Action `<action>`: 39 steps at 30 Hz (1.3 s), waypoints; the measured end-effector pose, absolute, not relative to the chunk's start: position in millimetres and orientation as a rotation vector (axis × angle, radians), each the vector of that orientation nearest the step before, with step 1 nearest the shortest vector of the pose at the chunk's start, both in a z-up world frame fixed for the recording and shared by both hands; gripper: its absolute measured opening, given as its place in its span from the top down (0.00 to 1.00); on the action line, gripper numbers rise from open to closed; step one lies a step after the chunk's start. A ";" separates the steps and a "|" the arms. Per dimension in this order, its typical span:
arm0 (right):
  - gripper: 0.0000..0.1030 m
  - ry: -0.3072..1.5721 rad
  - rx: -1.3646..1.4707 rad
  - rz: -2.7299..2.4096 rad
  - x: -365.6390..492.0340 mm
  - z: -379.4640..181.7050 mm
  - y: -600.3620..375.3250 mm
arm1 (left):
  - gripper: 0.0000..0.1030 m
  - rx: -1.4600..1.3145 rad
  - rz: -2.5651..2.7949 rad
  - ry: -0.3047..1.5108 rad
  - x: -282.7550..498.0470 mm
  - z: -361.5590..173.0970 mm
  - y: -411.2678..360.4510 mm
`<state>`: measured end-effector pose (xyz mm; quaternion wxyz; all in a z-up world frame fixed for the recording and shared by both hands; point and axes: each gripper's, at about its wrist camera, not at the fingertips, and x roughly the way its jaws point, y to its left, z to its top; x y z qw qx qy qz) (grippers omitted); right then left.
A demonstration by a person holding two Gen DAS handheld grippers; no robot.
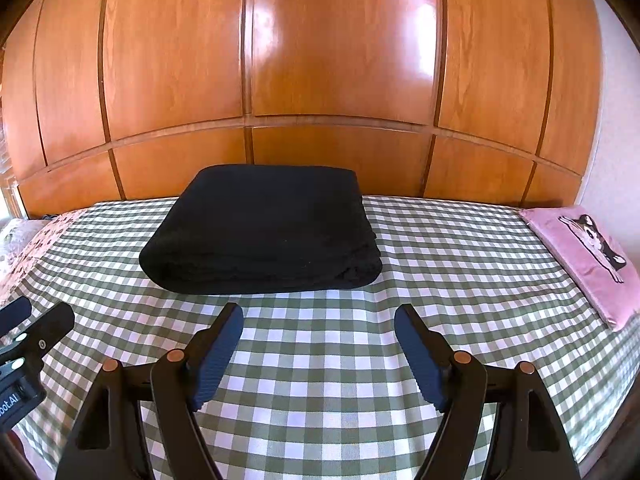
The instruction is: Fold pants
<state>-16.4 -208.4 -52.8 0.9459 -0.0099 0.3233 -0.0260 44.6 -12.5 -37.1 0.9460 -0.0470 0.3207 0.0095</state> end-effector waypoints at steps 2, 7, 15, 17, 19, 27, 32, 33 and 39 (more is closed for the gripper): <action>0.24 0.661 -0.018 -0.052 -16.1 -52.8 -209.5 | 0.21 -0.079 0.029 0.647 43.8 -36.0 -15.2; 0.24 0.662 -0.018 -0.052 -16.2 -52.7 -210.7 | 0.21 -0.083 0.029 0.646 42.6 -34.9 -16.9; 0.24 0.659 -0.021 -0.049 -17.2 -52.6 -210.5 | 0.21 -0.071 0.036 0.641 41.4 -34.3 -18.2; 0.24 0.654 -0.023 -0.049 -18.1 -51.8 -210.0 | 0.21 -0.067 0.037 0.643 41.0 -34.2 -18.7; 0.24 0.650 -0.025 -0.049 -18.3 -50.8 -209.9 | 0.21 -0.068 0.041 0.644 40.5 -34.2 -18.4; 0.24 0.647 -0.030 -0.040 -18.6 -51.1 -210.3 | 0.21 -0.069 0.047 0.641 38.0 -32.5 -18.0; 0.24 0.650 -0.029 -0.040 -20.1 -52.2 -209.1 | 0.21 -0.067 0.042 0.638 35.9 -30.9 -19.1; 0.24 0.649 -0.029 -0.040 -20.3 -52.0 -208.9 | 0.21 -0.065 0.042 0.637 35.3 -30.3 -19.6; 0.23 0.648 -0.030 -0.044 -21.1 -52.6 -206.9 | 0.21 -0.061 0.043 0.642 32.7 -28.2 -22.7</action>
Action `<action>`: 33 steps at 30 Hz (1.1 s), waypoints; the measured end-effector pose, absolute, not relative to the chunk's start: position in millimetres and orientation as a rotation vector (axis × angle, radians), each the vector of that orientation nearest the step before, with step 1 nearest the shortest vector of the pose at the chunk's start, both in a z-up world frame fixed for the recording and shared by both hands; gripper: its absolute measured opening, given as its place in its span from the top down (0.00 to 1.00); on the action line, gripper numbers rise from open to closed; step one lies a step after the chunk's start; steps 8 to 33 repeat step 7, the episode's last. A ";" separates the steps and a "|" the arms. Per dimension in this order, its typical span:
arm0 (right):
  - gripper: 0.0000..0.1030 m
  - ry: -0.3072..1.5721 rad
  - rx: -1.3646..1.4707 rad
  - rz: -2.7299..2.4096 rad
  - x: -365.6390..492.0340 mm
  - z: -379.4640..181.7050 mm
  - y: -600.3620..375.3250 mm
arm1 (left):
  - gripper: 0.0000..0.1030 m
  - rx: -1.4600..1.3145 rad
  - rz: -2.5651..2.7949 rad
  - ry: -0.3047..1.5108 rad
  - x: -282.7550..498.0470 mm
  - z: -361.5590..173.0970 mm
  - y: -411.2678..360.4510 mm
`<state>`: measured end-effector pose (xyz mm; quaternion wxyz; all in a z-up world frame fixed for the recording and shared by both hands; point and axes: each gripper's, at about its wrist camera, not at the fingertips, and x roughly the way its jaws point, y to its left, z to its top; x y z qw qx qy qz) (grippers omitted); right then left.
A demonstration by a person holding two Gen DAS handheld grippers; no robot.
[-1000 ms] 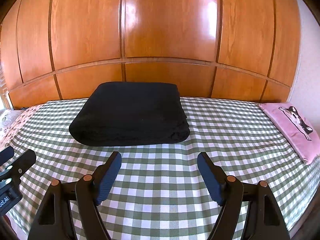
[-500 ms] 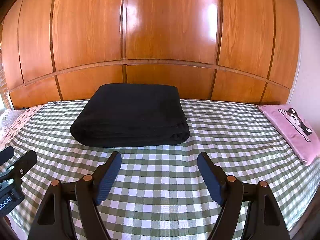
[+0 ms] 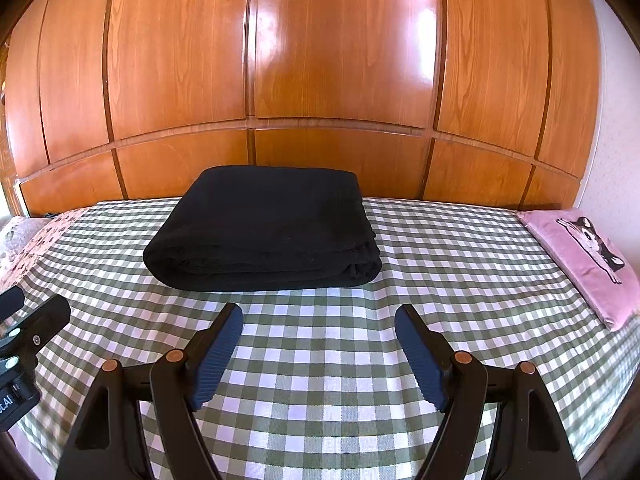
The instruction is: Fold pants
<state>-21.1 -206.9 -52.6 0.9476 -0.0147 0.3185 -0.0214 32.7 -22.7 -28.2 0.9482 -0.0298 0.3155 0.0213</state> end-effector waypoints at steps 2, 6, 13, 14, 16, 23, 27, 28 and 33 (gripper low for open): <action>0.23 0.651 -0.031 -0.043 -21.2 -53.5 -206.7 | 0.21 -0.064 0.050 0.633 30.8 -28.1 -22.5; 0.23 0.657 -0.031 -0.043 -20.5 -55.7 -207.9 | 0.24 -0.063 0.049 0.635 31.5 -28.5 -22.4; 0.23 0.661 -0.027 -0.044 -20.1 -56.7 -209.3 | 0.24 -0.062 0.044 0.639 32.4 -29.3 -21.8; 0.23 0.661 -0.027 -0.044 -20.1 -56.7 -209.3 | 0.24 -0.062 0.044 0.639 32.4 -29.3 -21.8; 0.23 0.661 -0.027 -0.044 -20.1 -56.7 -209.3 | 0.24 -0.062 0.044 0.639 32.4 -29.3 -21.8; 0.23 0.661 -0.027 -0.044 -20.1 -56.7 -209.3 | 0.24 -0.062 0.044 0.639 32.4 -29.3 -21.8; 0.23 0.661 -0.027 -0.044 -20.1 -56.7 -209.3 | 0.24 -0.062 0.044 0.639 32.4 -29.3 -21.8; 0.23 0.661 -0.027 -0.044 -20.1 -56.7 -209.3 | 0.24 -0.062 0.044 0.639 32.4 -29.3 -21.8; 0.23 0.661 -0.027 -0.044 -20.1 -56.7 -209.3 | 0.24 -0.062 0.044 0.639 32.4 -29.3 -21.8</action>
